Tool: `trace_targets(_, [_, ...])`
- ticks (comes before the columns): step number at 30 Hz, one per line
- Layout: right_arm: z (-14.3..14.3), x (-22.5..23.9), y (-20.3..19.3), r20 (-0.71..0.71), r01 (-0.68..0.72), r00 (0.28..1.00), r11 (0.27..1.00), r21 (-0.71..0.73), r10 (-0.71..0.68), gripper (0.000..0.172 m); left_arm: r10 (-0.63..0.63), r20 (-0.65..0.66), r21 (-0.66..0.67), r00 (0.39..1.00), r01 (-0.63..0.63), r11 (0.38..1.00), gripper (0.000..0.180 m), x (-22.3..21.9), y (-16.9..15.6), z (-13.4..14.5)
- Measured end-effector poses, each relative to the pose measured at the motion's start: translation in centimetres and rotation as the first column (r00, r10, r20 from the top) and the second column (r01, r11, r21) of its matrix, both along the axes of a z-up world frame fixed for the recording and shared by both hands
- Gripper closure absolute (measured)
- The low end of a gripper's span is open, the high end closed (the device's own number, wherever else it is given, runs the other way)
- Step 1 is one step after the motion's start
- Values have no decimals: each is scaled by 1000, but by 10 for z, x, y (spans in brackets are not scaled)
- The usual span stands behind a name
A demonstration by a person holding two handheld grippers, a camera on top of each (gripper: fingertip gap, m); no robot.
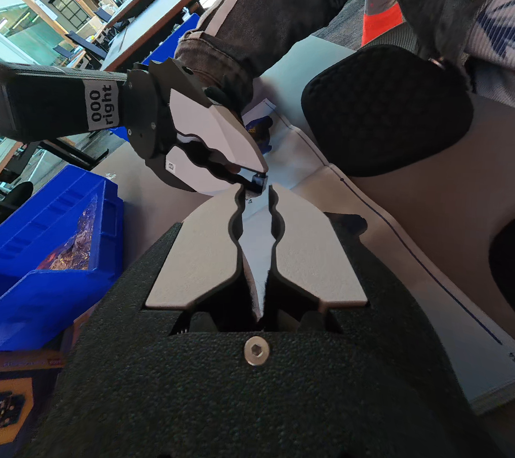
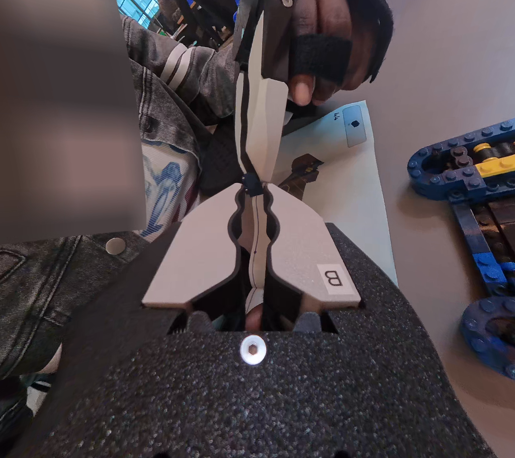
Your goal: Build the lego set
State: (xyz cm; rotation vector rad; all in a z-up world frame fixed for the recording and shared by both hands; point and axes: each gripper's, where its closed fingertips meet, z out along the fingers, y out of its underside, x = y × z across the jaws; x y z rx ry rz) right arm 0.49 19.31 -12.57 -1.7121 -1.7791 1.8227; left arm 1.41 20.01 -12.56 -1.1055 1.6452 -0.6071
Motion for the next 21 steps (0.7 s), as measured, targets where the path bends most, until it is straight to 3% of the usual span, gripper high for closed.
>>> trace_targets(6, [3, -3, 2, -2, -11, 1000, 1000, 22, 11, 159, -8, 6, -31, 1000, 9, 999, 173, -3, -1, 2])
trace_targets(8, [4, -9, 18, -41, 88, 996, 984, 155, -83, 153, 66, 27, -73, 997, -64, 995, 173, -9, 12, 4])
trace_targets(9, [7, -12, 29, -93, 161, 986, 945, 283, -140, 152, 117, 38, -103, 992, -112, 988, 173, -13, 21, 6])
trace_targets(11, [17, -16, 40, -221, 265, 961, 785, 561, -166, 151, 195, 54, -178, 979, -183, 967, 173, -22, 34, 7])
trace_targets(13, [18, -17, 42, -218, 261, 965, 595, 760, -145, 150, 247, 65, -207, 967, -230, 951, 173, -27, 42, 8])
trace_targets(14, [18, -18, 44, -195, 246, 969, 538, 806, -151, 150, 265, 58, -205, 963, -248, 947, 173, -28, 44, 8])
trace_targets(16, [19, -21, 47, -186, 247, 968, 495, 833, -171, 157, 277, 36, -189, 960, -266, 945, 173, -28, 46, 6])
trace_targets(21, [11, -23, 49, -131, 193, 978, 473, 860, -162, 161, 275, 15, -170, 961, -268, 948, 173, -25, 44, 4])
